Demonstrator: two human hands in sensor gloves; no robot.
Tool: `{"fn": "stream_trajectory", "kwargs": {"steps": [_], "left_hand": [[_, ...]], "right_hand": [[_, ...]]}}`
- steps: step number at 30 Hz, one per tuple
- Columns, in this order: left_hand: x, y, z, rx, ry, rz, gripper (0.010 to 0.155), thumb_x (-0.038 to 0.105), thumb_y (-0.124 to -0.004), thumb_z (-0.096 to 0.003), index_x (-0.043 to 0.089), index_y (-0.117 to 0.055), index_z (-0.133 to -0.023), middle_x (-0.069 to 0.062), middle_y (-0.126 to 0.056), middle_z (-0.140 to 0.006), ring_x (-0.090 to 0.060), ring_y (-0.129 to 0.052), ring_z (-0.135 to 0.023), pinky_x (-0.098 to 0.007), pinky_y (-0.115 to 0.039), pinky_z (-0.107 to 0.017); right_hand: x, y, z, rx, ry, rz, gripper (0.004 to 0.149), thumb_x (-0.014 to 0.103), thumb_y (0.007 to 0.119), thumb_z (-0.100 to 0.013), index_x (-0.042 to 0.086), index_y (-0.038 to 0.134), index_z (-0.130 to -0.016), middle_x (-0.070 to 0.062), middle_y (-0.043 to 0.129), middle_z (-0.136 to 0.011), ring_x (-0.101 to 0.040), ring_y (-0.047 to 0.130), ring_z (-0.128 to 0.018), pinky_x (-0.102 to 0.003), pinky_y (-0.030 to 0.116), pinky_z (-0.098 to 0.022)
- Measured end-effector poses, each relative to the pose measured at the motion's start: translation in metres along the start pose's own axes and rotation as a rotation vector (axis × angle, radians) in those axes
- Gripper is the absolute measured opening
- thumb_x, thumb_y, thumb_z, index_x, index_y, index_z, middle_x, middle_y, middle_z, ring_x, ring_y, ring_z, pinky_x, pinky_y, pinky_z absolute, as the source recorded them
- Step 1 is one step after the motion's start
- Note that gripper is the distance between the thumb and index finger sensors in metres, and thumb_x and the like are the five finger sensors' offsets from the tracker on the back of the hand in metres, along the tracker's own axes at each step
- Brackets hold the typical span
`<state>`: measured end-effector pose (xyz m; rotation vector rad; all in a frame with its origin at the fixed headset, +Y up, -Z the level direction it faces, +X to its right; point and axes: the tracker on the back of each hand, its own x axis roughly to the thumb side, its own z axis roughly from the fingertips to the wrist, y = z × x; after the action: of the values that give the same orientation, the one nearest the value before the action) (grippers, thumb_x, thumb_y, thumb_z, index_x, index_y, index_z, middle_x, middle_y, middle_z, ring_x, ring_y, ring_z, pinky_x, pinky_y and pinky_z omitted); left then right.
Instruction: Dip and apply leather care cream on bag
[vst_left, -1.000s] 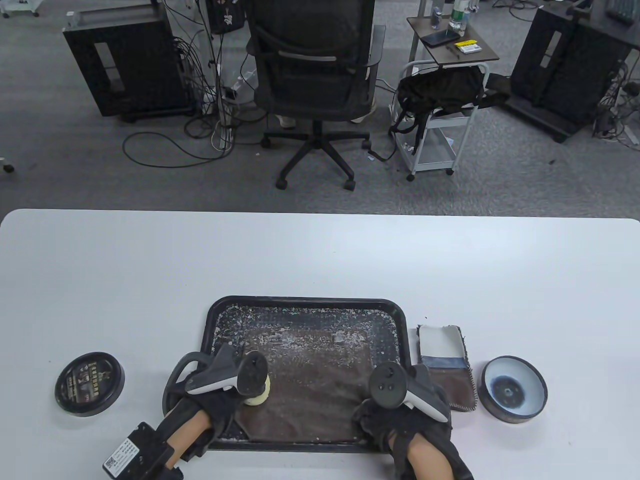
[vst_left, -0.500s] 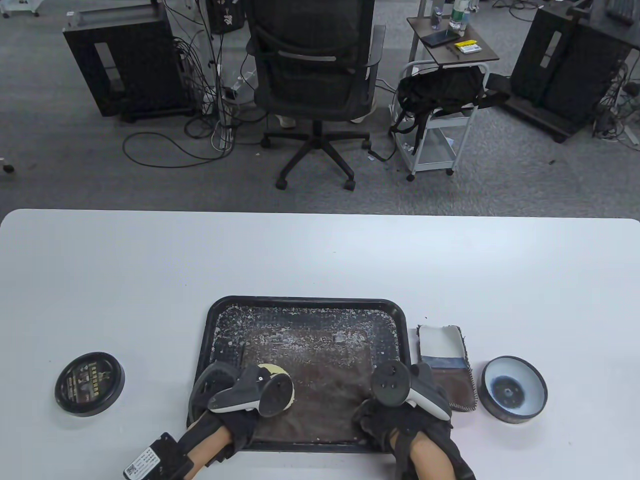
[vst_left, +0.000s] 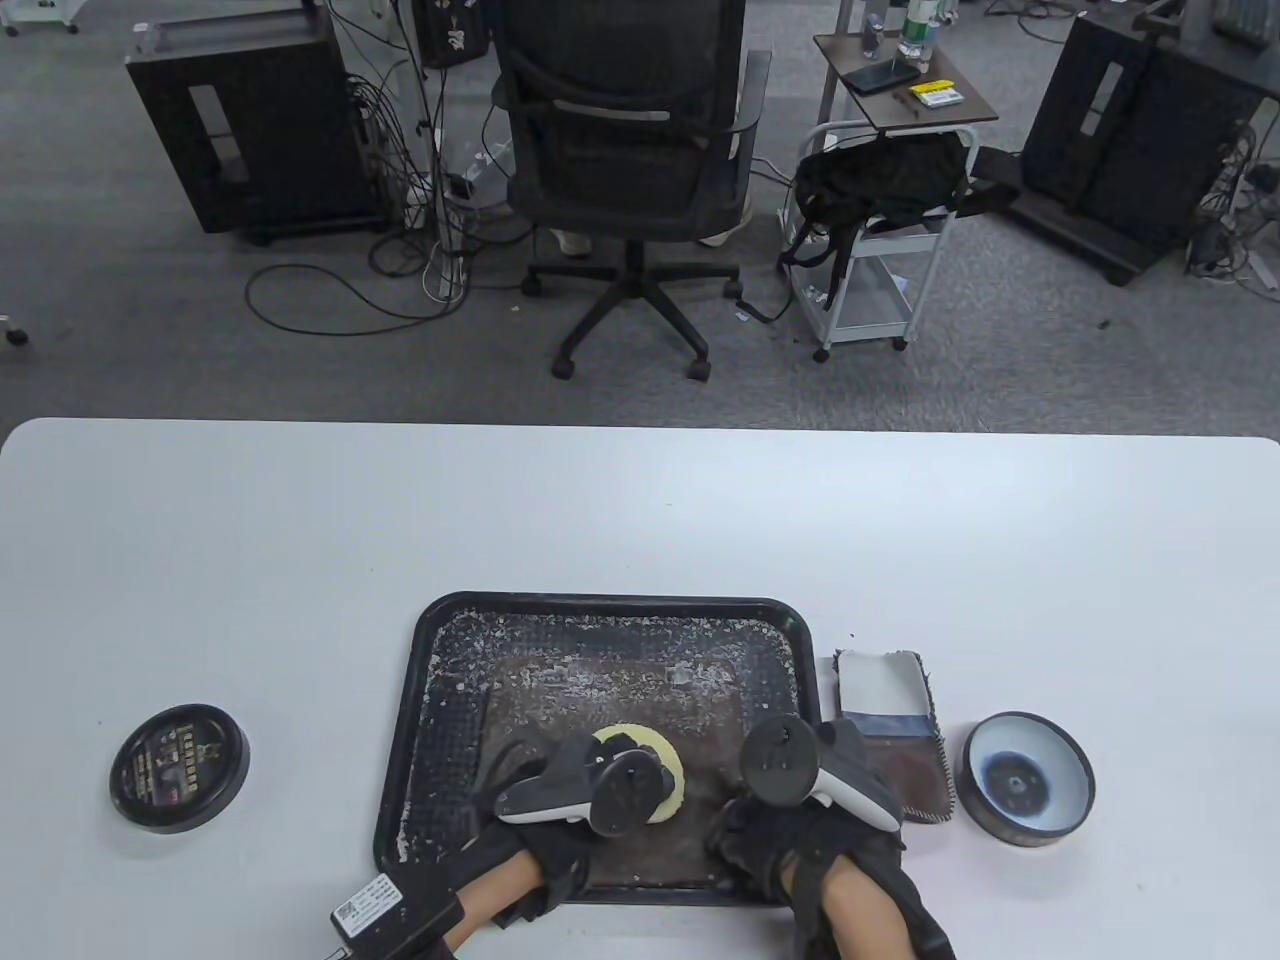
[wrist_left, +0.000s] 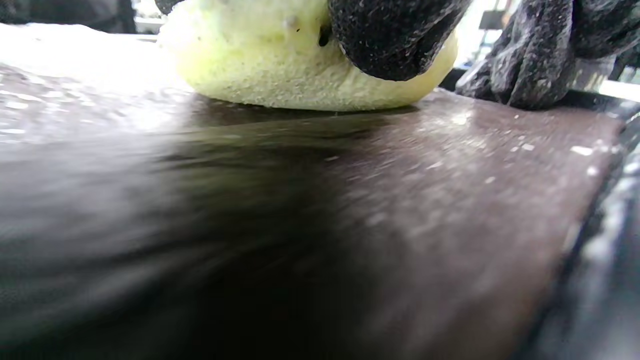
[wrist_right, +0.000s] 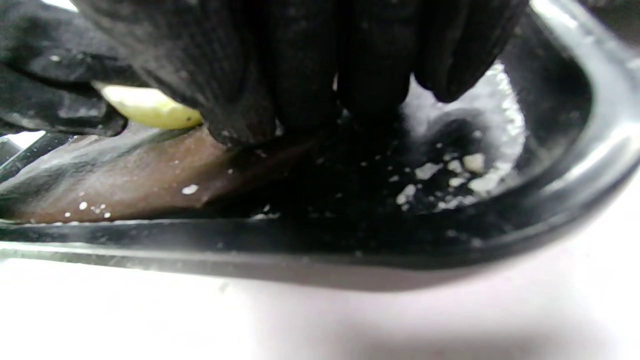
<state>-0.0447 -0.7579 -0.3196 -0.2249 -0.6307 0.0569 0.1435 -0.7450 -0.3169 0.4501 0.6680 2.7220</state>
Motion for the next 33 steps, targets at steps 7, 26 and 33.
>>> {"fn": "stream_trajectory", "kwargs": {"steps": [7,26,33], "left_hand": [[0.021,0.003,-0.025,-0.003,-0.035,-0.013,0.055,0.035,-0.079,-0.0392,0.041,-0.067,-0.093,0.014,-0.066,-0.101,-0.016,-0.065,-0.097,-0.039,-0.061,-0.073],[0.02,-0.001,-0.01,0.01,-0.205,0.034,0.051,0.032,-0.081,-0.0365,0.043,-0.077,-0.086,0.017,-0.073,-0.097,-0.013,-0.069,-0.096,-0.038,-0.062,-0.072],[0.027,-0.003,0.004,0.004,-0.239,0.025,0.051,0.033,-0.082,-0.0365,0.043,-0.077,-0.086,0.016,-0.074,-0.097,-0.013,-0.07,-0.095,-0.038,-0.064,-0.072]], "right_hand": [[-0.004,-0.002,-0.002,0.007,-0.001,-0.026,0.041,0.033,0.083,-0.039,0.021,0.097,-0.075,-0.003,0.089,-0.083,-0.031,0.082,-0.08,-0.051,0.076,-0.057],[-0.005,-0.005,-0.003,0.049,0.05,-0.008,0.033,0.029,0.081,-0.038,0.03,0.099,-0.065,0.004,0.089,-0.083,-0.025,0.081,-0.083,-0.052,0.073,-0.061],[-0.006,-0.005,-0.004,0.047,0.057,-0.023,0.032,0.028,0.081,-0.037,0.03,0.099,-0.063,0.004,0.09,-0.082,-0.024,0.081,-0.083,-0.052,0.073,-0.061]]}}
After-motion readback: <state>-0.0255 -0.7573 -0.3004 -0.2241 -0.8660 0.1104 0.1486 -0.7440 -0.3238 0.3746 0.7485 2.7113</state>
